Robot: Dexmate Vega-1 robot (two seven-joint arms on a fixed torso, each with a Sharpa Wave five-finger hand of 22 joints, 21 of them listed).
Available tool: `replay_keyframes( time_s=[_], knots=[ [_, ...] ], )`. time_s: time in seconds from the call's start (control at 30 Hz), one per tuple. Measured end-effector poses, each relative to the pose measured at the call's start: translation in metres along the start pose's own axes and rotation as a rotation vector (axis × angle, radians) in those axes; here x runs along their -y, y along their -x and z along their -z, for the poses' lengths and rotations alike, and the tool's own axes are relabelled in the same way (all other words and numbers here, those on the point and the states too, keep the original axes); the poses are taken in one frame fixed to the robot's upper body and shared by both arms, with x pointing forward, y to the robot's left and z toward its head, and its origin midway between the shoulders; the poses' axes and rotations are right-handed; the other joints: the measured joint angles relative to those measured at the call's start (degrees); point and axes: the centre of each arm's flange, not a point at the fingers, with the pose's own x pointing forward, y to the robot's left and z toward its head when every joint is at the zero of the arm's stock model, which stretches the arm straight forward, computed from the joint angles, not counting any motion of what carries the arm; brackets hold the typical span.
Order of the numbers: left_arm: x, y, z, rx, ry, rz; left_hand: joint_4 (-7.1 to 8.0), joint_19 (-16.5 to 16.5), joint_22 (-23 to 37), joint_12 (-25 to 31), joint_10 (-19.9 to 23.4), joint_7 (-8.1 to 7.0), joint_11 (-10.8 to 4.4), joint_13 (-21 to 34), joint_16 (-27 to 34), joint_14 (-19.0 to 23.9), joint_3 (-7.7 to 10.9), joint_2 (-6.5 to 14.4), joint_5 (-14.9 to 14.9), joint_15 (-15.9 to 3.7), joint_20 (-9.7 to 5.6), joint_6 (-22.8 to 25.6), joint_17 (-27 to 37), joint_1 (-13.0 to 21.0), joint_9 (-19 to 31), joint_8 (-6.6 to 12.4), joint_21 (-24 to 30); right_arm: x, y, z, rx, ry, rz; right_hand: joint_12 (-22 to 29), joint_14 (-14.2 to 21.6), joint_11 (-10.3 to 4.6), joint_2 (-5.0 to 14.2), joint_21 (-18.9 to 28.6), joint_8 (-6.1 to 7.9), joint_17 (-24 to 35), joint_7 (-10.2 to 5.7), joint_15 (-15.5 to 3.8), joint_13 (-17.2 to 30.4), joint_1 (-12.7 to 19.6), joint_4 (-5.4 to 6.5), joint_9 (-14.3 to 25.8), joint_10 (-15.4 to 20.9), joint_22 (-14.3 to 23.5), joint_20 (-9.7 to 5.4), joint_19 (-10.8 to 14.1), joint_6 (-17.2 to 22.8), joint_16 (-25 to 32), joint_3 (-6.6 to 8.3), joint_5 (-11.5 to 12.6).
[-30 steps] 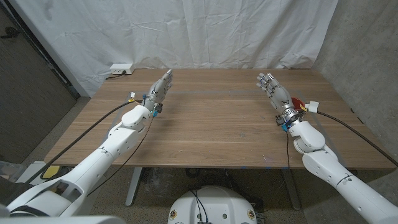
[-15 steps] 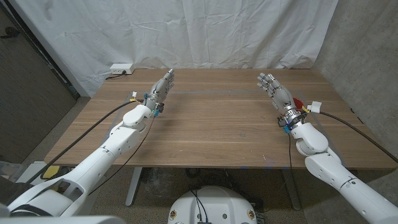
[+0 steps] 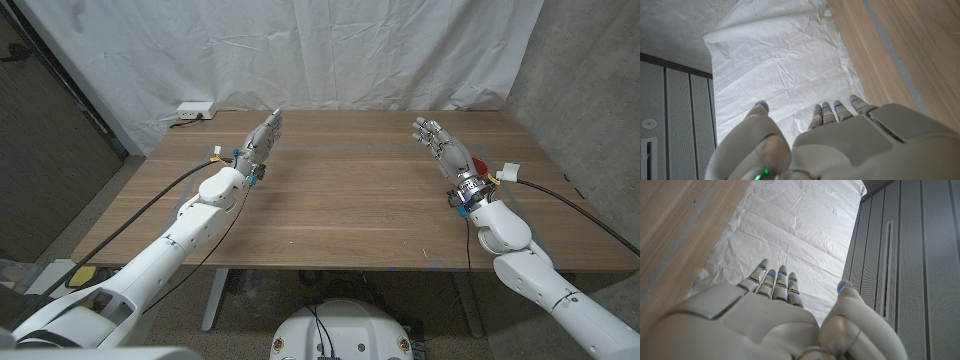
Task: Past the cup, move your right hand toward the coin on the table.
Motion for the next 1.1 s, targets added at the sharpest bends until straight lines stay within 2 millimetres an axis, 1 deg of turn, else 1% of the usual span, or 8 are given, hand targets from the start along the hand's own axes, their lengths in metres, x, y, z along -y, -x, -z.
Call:
replay_keyframes(
  time_s=[0.13,0.23,0.27,0.53,0.67,0.8,0.93,1.1],
  knots=[
    [0.002,0.000,-0.003,0.006,-0.001,0.005,0.00,0.0,0.2,0.0,0.0,0.00,0.00,0.0,0.0,0.0,0.00,0.0,0.0,0.00,0.00,0.0,0.0,0.0,0.0,0.00,0.0,-0.001,0.001,-0.002,0.004,0.015,-0.005,0.0,0.0,0.00,0.00,0.0,0.00,0.0,0.00,0.00,0.0,0.0,-0.07,0.0,0.0,0.0,0.00,0.0,0.0,0.0,-0.07,0.0],
    [0.003,0.000,-0.004,0.005,-0.003,0.004,0.00,0.0,0.2,0.0,0.0,0.00,0.00,0.0,0.0,0.0,0.00,0.0,0.0,0.00,0.00,0.0,0.0,0.0,0.0,0.00,0.0,-0.001,0.007,-0.006,0.003,0.032,-0.013,0.0,0.0,0.00,0.01,-0.4,0.00,0.0,-0.31,0.00,0.0,0.0,-0.07,0.0,0.0,0.0,0.00,0.0,0.3,0.0,-0.07,0.0],
    [0.004,0.000,-0.005,0.007,-0.002,0.003,0.00,0.0,0.2,0.0,0.0,0.00,0.00,0.0,0.0,0.0,0.00,0.0,0.0,0.00,0.00,0.0,0.0,0.0,0.0,0.00,0.0,-0.003,0.006,-0.008,0.012,0.036,-0.016,0.0,0.0,0.00,0.32,-0.4,0.00,0.0,-0.30,0.00,0.0,0.3,-0.07,0.0,0.0,0.0,0.00,0.0,0.3,0.0,-0.07,0.0],
    [0.009,-0.001,-0.004,0.005,0.000,0.009,0.00,0.0,0.2,0.0,0.0,0.00,0.00,0.0,0.0,0.0,0.00,0.0,0.0,0.00,0.00,0.0,0.0,0.0,0.0,0.00,-0.2,-0.006,0.012,-0.015,0.030,0.067,-0.029,0.0,0.0,-0.21,0.31,-0.4,0.00,0.0,-0.09,0.00,0.0,0.3,-0.07,0.0,0.2,0.0,-0.01,0.0,0.5,0.0,-0.07,0.0],
    [0.011,-0.002,-0.004,0.005,0.000,0.011,0.00,0.0,0.2,0.0,0.0,0.00,0.00,0.0,0.0,0.0,0.00,0.0,0.0,0.00,0.00,0.0,0.0,0.0,0.0,0.00,-0.2,-0.007,0.014,-0.017,0.038,0.081,-0.034,0.0,0.0,-0.43,0.31,-0.4,0.00,0.0,-0.09,0.00,0.0,0.3,-0.30,0.0,0.4,0.0,0.00,0.4,0.5,0.0,0.17,0.0],
    [0.012,-0.003,-0.004,0.005,-0.001,0.011,-0.24,0.0,0.2,0.0,0.0,0.00,0.00,0.0,0.0,0.0,-0.25,0.2,0.0,0.00,0.00,0.0,0.0,0.2,0.0,0.00,-0.4,-0.008,0.015,-0.019,0.047,0.095,-0.038,0.0,0.2,-0.42,0.31,-0.7,0.00,0.0,-0.51,-0.20,0.0,0.3,-0.30,0.0,0.4,0.0,0.00,0.4,0.9,0.0,0.17,0.0],
    [0.012,-0.003,-0.004,0.005,-0.004,0.008,-0.24,0.0,0.2,0.0,0.0,0.00,0.00,0.0,0.0,0.0,-0.25,0.2,0.0,0.00,0.00,0.0,0.0,0.2,0.0,0.00,-0.4,-0.009,0.016,-0.020,0.059,0.108,-0.040,0.0,0.2,-0.42,0.31,-0.8,0.00,0.0,-0.51,-0.20,0.0,0.3,-0.46,0.0,0.4,0.0,-0.20,0.6,0.9,0.0,0.02,0.0],
    [0.013,-0.003,-0.005,0.006,-0.006,0.007,-0.24,0.0,0.2,0.0,0.2,0.00,0.24,0.0,-0.3,0.0,-0.24,0.2,0.0,0.00,0.01,0.0,0.0,0.2,0.0,0.00,-0.4,-0.011,0.018,-0.021,0.073,0.126,-0.040,0.0,0.2,-0.41,0.31,-0.8,0.00,0.0,-0.64,-0.21,0.0,0.3,-0.46,0.0,0.4,0.0,0.01,0.8,1.1,0.0,0.02,0.0]
  ],
)
